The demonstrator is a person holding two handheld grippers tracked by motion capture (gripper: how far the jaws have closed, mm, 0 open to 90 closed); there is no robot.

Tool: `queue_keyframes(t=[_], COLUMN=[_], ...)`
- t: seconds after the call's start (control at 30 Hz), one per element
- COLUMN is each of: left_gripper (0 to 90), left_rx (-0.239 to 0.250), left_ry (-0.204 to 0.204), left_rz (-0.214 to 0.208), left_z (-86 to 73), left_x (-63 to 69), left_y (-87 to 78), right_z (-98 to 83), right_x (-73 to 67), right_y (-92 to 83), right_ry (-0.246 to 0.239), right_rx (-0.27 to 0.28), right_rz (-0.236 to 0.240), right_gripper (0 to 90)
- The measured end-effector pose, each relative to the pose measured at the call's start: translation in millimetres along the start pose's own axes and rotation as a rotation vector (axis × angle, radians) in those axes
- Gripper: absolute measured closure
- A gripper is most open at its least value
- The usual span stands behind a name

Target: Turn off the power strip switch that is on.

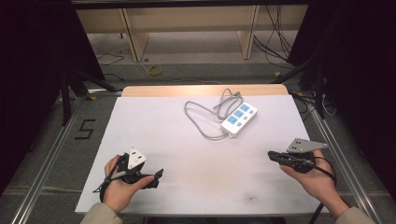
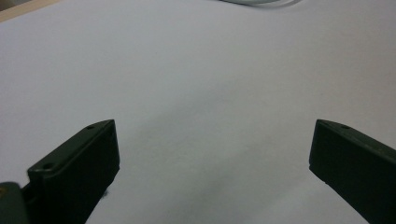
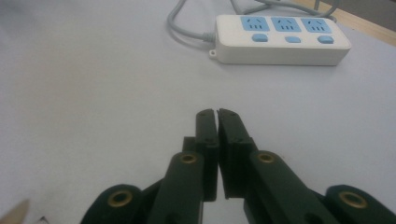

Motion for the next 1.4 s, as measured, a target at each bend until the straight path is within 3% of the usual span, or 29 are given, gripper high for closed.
queue_keyframes(t=[0.67, 1.4], left_gripper=[1.7, 1.8], left_rx=[0.002, 0.007], left_ry=[0.004, -0.001], left_rz=[-0.001, 0.001], left_z=[0.9, 1.5], left_x=[1.3, 1.7], left_y=[0.8, 2.1], right_z=[18.8, 39.2], right_x=[18.1, 34.3], right_y=[20.1, 50.5], right_ry=[0.021, 0.053], right_rx=[-0.029, -0.063], right_rz=[-0.060, -0.081], right_gripper=[90.0, 90.0])
Point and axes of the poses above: each handheld gripper's, and its own axes: y roughly forward along the jaws, z roughly out of its top, x roughly to its right, the point moved 1 cm from there along y, roughly forward along the jaws, and after that the axes turned 11 degrees about x, right-handed, at the moved point
